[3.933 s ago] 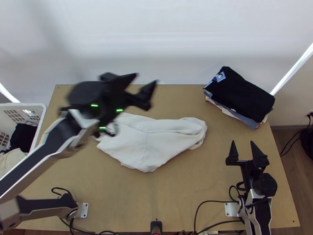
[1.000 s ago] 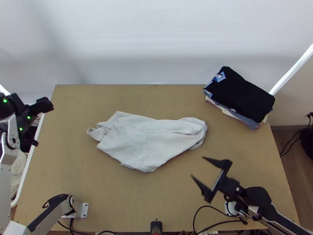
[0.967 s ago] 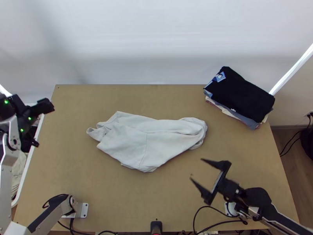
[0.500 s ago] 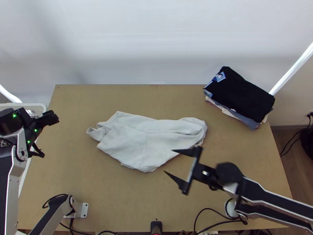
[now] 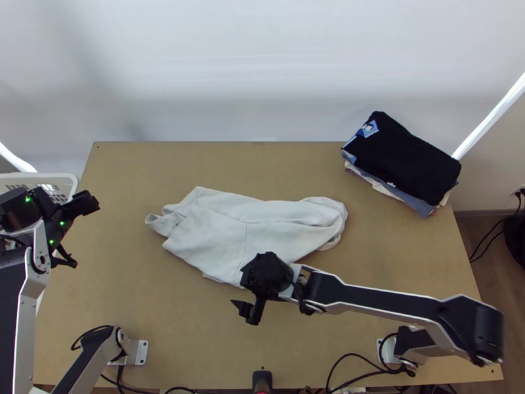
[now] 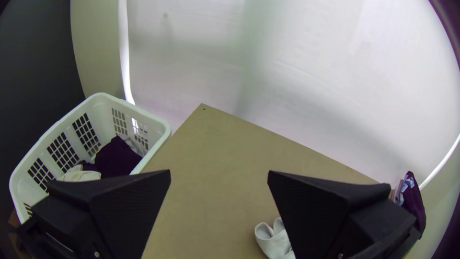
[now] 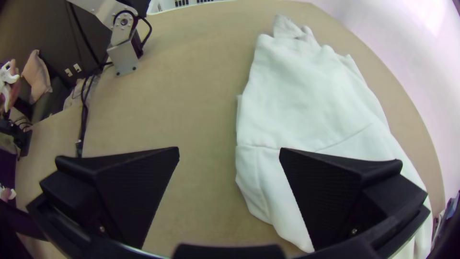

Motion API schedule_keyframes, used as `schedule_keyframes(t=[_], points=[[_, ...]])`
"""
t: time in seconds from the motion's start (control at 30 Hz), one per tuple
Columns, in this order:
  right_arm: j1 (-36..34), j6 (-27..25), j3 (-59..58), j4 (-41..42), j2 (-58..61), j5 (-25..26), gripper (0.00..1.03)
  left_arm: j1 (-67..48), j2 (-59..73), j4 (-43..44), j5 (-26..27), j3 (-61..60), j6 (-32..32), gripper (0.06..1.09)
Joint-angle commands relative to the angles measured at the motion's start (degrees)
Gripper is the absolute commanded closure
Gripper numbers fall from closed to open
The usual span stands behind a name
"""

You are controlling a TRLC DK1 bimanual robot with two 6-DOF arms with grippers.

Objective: Fold the t-shirt

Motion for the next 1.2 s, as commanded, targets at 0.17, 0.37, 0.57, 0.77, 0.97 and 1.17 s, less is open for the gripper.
schedule_keyframes(t=[0.17,0.37,0.57,0.77,0.97,1.17], points=[[-0.64,3.90,2.47,3.97,6.58,-0.08,0.22,3.12,-1.14,1.38,2.45,-2.17,-0.44,0.10],[-0.81,6.28,2.91,7.49,8.95,1.06,0.49,3.38,-1.14,2.09,2.54,-2.44,0.08,0.10],[-2.13,6.28,2.91,8.37,10.01,1.24,0.55,3.47,-0.96,2.52,2.54,-2.26,0.35,0.10],[-3.27,6.01,2.12,8.72,10.36,1.33,0.50,3.47,-0.70,2.70,2.54,-2.35,0.26,0.10],[-3.45,6.28,1.15,8.72,10.45,1.77,0.34,3.47,-0.70,2.70,2.54,-2.44,0.17,0.10],[-3.54,7.60,0.89,8.72,12.03,1.77,0.66,3.47,-0.78,2.70,2.54,-2.35,0.26,0.10]])
